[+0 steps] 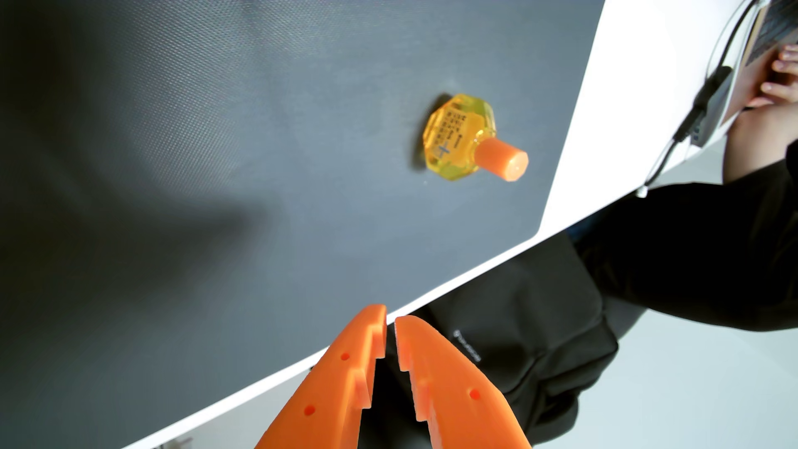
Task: Grab the eyedrops
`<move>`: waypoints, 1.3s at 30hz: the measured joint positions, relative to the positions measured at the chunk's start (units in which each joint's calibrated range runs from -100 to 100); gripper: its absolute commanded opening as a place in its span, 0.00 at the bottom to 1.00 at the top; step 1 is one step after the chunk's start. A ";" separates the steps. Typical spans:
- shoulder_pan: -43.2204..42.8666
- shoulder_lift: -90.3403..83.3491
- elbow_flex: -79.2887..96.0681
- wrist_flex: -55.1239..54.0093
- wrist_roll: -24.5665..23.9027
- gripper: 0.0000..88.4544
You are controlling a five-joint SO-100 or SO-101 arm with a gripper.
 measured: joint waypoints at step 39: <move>-2.70 50.45 -59.14 18.05 -16.17 0.02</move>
